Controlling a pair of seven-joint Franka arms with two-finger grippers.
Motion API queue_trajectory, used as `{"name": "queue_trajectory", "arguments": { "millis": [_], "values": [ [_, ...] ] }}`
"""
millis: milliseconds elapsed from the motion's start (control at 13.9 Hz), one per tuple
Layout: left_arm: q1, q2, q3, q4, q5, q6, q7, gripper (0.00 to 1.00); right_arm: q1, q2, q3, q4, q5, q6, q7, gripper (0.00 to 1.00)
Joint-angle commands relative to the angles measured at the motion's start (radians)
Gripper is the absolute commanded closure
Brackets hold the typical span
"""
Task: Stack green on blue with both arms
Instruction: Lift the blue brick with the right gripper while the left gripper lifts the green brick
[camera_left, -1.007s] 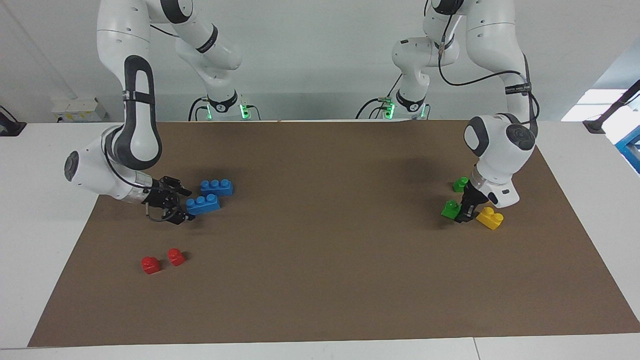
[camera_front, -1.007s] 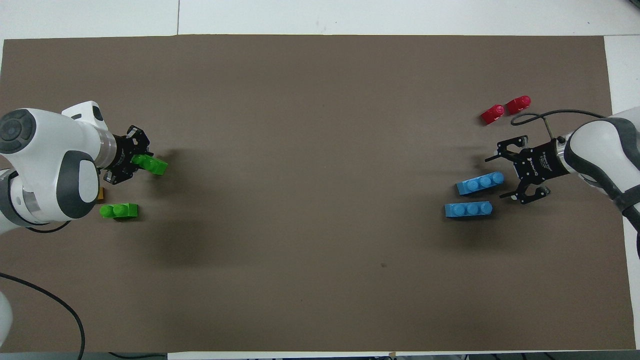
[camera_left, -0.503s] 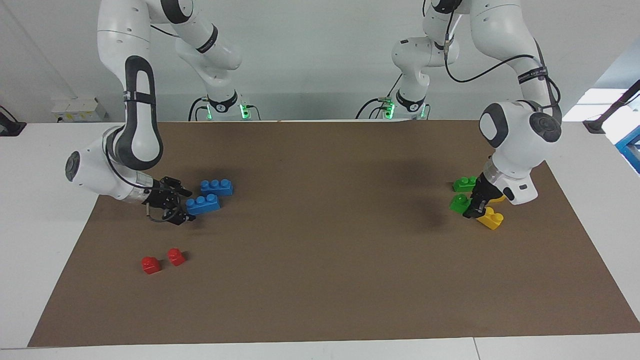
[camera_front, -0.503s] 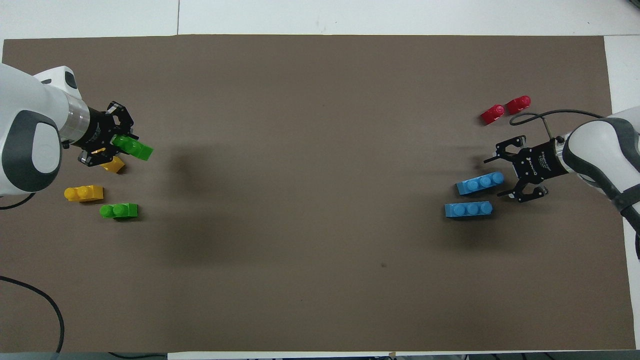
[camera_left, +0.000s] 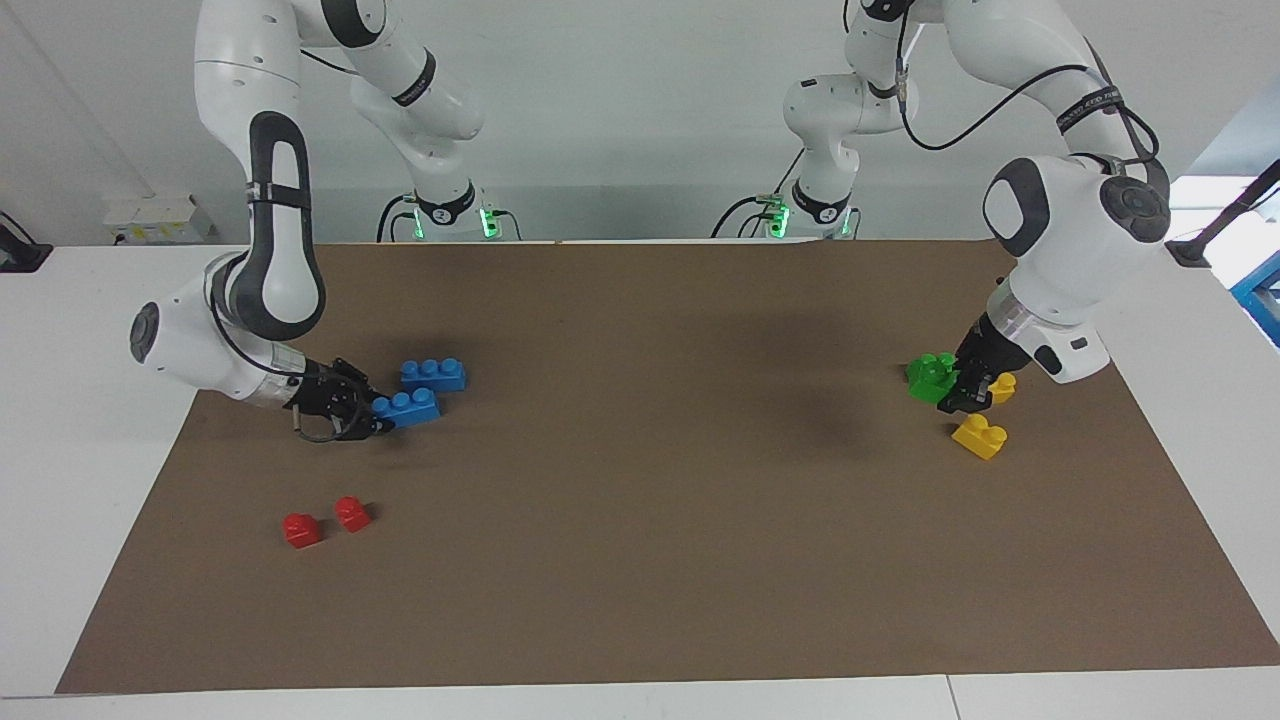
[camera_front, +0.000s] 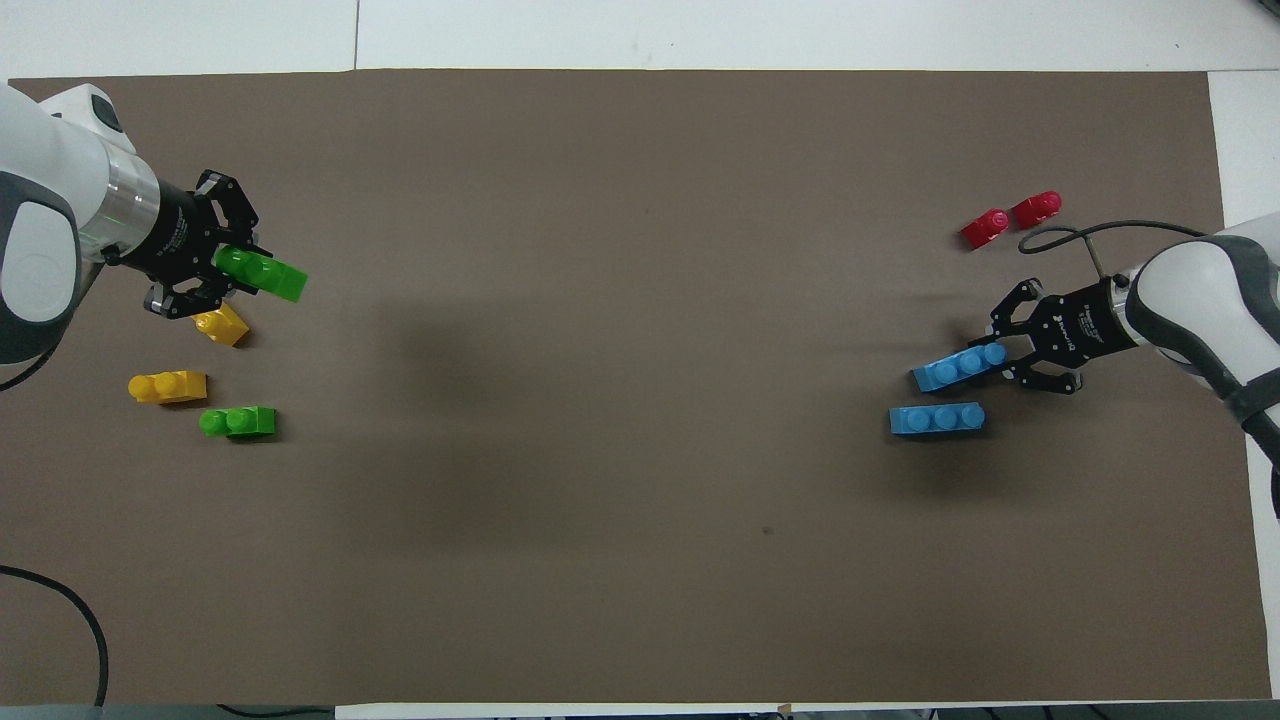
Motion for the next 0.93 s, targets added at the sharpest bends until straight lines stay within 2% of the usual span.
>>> {"name": "queue_trajectory", "arguments": {
  "millis": [0, 216, 359, 647, 863],
  "values": [
    [-0.062, -0.001, 0.013, 0.05, 0.023, -0.062, -0.146, 1.0, -0.005, -0.014, 0.008, 0.01, 0.017, -0.001, -0.023, 1.0],
    [-0.103, -0.001, 0.011, 0.064, 0.041, -0.065, -0.327, 1.0, 0.036, -0.049, 0.009, 0.103, 0.017, -0.118, 0.095, 1.0],
    [-0.116, -0.003, 0.011, 0.072, 0.041, -0.056, -0.445, 1.0, 0.108, -0.112, 0.009, 0.116, 0.018, -0.148, 0.221, 1.0],
    [-0.128, -0.018, 0.01, 0.072, 0.039, -0.05, -0.473, 1.0, 0.257, -0.189, 0.017, 0.122, 0.066, -0.169, 0.474, 1.0],
    [-0.128, -0.024, 0.01, 0.072, 0.039, -0.05, -0.472, 1.0, 0.342, -0.215, 0.018, 0.061, 0.123, -0.115, 0.551, 1.0]
  ]
}}
